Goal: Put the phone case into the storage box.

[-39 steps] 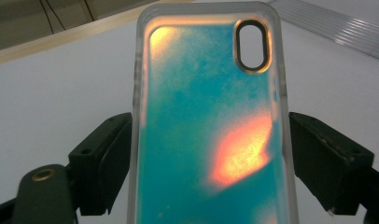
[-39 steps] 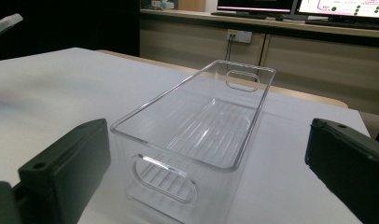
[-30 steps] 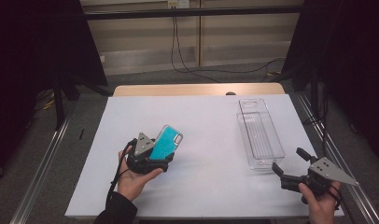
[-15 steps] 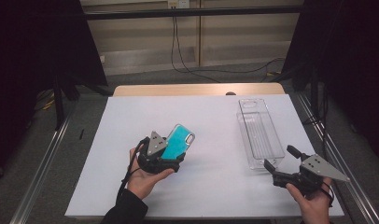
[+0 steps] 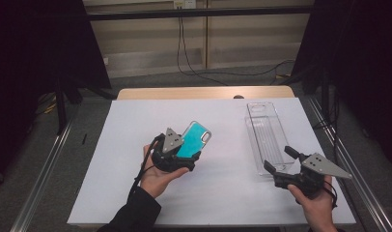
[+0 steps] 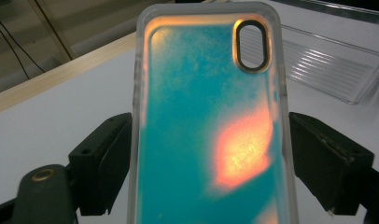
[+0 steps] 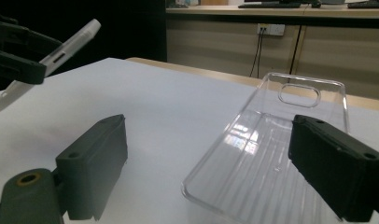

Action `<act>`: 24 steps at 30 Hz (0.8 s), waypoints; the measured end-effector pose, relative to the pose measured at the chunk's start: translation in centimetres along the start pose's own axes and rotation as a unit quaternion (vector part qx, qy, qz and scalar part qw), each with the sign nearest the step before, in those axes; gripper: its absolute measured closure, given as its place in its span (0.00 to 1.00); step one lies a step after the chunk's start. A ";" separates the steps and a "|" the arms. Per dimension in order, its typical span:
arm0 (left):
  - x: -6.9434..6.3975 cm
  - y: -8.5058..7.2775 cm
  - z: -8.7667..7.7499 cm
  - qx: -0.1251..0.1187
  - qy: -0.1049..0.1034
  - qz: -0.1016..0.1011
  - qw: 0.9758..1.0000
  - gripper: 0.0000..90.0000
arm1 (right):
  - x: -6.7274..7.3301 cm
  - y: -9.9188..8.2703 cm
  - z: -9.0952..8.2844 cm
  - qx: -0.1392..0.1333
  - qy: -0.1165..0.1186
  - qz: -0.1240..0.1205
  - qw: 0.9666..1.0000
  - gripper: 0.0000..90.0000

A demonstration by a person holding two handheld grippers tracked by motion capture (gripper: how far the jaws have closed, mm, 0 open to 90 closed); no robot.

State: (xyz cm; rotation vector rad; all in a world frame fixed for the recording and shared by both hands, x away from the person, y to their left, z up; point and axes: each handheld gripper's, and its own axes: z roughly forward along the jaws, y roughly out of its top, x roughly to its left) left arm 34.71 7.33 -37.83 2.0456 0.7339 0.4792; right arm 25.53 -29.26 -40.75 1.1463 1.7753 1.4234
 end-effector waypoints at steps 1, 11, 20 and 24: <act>-0.4 0.1 0.4 0.003 0.000 0.003 1.000 0.19 | 0.4 0.2 0.4 -0.004 0.002 0.000 1.000 0.12; -2.4 -0.7 1.3 0.007 -0.010 0.010 1.000 0.19 | 2.4 0.6 2.3 0.007 0.010 0.001 1.000 0.10; -3.0 -1.1 1.9 0.011 -0.006 0.022 1.000 0.19 | 3.1 1.2 4.3 0.040 0.040 0.014 0.998 0.05; -3.1 -1.1 2.2 0.010 -0.002 0.023 1.000 0.19 | 3.4 1.4 4.8 0.051 0.050 0.009 0.997 0.09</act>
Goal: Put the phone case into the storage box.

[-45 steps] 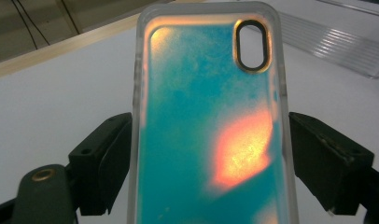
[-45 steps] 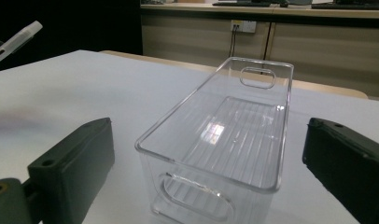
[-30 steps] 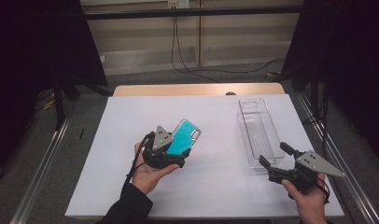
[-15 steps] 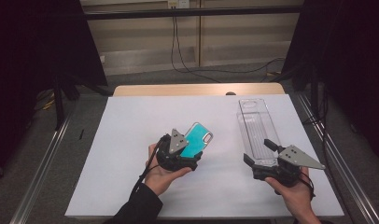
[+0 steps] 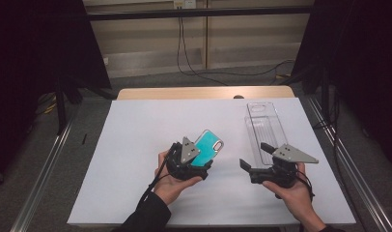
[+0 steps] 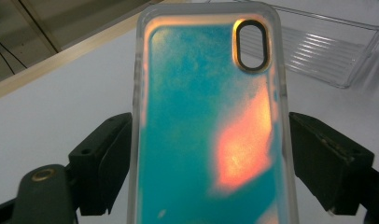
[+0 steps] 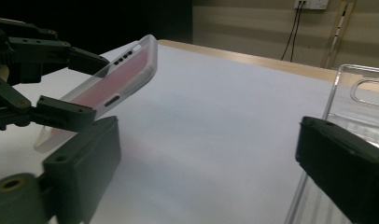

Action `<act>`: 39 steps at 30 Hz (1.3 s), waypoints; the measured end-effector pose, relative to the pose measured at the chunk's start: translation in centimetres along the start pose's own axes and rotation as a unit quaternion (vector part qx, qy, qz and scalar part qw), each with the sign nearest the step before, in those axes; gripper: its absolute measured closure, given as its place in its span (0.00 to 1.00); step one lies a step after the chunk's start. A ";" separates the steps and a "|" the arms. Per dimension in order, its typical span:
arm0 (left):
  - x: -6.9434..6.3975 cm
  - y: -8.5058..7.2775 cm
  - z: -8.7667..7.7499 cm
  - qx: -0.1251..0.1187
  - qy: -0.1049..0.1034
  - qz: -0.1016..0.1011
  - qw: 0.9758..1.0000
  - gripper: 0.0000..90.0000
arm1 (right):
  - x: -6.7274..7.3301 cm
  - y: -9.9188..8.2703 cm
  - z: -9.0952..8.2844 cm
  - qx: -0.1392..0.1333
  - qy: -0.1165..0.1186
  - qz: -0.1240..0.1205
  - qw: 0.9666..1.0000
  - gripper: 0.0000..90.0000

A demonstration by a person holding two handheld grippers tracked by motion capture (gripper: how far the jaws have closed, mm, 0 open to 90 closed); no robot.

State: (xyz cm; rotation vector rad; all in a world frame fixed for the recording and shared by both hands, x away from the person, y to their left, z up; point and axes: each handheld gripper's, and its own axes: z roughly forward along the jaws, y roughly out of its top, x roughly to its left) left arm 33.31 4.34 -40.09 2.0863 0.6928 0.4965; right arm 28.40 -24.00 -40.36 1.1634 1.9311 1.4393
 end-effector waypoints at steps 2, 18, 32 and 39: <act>0.0 0.1 0.2 0.000 0.001 0.003 1.000 0.19 | 0.2 0.2 0.2 0.001 0.003 -0.001 1.000 0.10; -1.3 0.5 1.4 -0.006 0.004 0.016 1.000 0.19 | 0.6 2.6 2.5 0.107 0.026 0.011 0.994 0.17; -1.3 0.6 1.9 -0.008 0.010 0.019 1.000 0.19 | 0.9 4.2 4.0 0.140 0.015 0.045 0.989 0.42; -1.4 0.6 1.9 -0.014 0.016 0.017 1.000 0.19 | 0.8 4.6 4.8 0.165 0.024 0.082 0.983 0.51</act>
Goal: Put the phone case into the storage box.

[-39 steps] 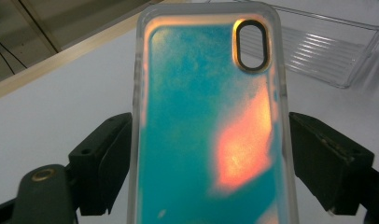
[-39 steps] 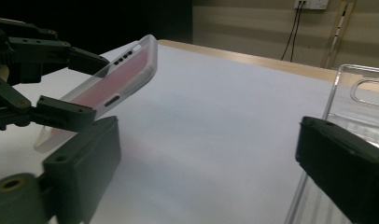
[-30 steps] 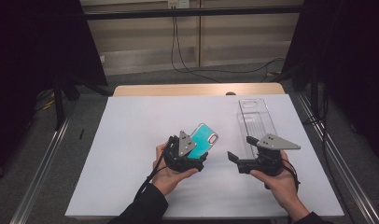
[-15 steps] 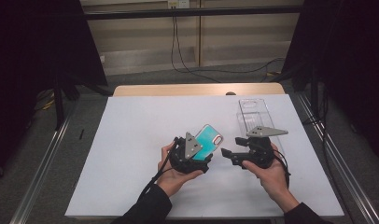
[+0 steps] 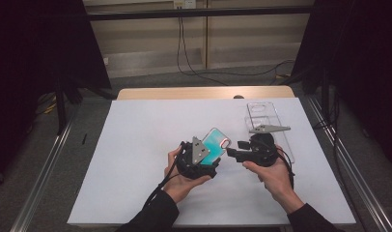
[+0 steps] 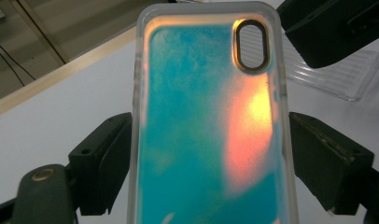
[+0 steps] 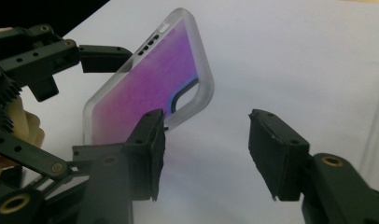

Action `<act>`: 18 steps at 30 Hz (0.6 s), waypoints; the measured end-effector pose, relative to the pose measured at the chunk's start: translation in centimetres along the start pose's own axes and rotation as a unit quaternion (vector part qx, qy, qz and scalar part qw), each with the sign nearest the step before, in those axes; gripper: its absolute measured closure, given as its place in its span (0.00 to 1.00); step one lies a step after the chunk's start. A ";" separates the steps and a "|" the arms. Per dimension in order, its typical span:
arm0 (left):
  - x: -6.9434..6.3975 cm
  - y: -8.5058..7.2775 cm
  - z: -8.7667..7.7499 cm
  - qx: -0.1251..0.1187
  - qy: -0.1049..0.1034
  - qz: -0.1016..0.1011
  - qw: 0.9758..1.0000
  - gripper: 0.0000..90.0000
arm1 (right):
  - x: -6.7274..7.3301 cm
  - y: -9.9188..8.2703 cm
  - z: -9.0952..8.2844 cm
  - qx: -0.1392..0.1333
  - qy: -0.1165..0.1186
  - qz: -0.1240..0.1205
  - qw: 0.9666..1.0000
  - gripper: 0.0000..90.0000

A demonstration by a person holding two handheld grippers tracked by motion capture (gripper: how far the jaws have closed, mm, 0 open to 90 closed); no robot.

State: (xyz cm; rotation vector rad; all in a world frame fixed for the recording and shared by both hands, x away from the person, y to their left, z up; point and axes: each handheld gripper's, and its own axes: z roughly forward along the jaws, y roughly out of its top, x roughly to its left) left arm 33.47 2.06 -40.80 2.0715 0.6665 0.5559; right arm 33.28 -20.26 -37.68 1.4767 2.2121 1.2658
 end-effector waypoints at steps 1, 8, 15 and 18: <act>0.0 0.0 0.0 0.002 -0.001 0.000 1.000 0.19 | 0.0 0.1 0.1 -0.002 0.004 0.002 1.000 0.52; -0.1 -0.1 0.1 0.002 0.001 0.000 1.000 0.19 | 0.1 0.6 0.7 0.012 0.015 0.020 1.000 0.66; -0.1 -0.2 0.3 0.005 0.006 0.005 1.000 0.19 | 0.2 0.9 1.3 0.025 0.030 0.042 0.998 0.71; -0.5 -0.4 0.5 0.003 0.008 0.008 1.000 0.19 | 0.2 0.9 1.3 0.036 0.028 0.056 0.997 0.72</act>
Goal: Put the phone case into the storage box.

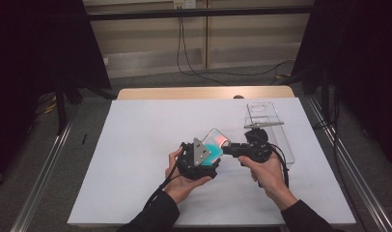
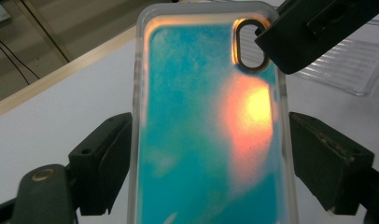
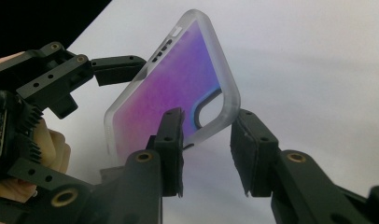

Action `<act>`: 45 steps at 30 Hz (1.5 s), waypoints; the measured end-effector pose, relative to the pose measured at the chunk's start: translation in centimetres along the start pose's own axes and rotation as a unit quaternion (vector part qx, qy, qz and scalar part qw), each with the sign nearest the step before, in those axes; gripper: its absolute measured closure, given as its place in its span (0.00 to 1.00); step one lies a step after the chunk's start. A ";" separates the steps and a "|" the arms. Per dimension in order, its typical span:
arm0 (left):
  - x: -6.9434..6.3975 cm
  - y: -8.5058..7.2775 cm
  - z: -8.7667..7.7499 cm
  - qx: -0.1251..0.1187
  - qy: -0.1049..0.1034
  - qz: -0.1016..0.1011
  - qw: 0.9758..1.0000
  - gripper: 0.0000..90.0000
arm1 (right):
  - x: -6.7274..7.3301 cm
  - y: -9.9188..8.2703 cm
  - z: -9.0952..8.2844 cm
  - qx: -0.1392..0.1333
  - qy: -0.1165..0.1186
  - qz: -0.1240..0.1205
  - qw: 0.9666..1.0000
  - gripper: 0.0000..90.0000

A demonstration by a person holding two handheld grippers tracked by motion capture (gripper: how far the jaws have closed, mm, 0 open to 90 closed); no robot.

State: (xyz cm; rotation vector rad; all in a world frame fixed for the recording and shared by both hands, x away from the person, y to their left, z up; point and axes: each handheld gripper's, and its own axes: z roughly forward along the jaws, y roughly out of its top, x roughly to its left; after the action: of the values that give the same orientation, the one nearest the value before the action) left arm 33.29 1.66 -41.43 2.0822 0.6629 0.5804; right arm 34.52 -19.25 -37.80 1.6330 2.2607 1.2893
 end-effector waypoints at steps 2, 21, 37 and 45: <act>-0.1 0.0 0.0 0.000 0.000 0.001 1.000 0.19 | 0.0 -0.1 0.1 0.002 0.001 0.006 1.000 0.72; -0.5 -0.4 0.7 0.004 0.005 0.006 1.000 0.19 | -0.6 -0.5 0.3 -0.007 0.028 0.059 0.998 0.87; 0.9 -0.7 0.7 -0.021 -0.040 -0.039 0.998 0.09 | -0.2 -0.4 -0.4 -0.041 0.026 0.028 0.998 0.91; 1.4 -0.5 0.3 -0.033 -0.042 -0.054 0.997 0.06 | -0.3 -0.2 -0.9 -0.062 0.012 0.010 0.998 0.92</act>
State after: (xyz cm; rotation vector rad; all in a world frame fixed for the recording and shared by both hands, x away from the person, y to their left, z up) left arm 34.37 2.62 -41.80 1.9851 0.6939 0.4442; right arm 34.02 -20.05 -37.49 1.6115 2.1331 1.4303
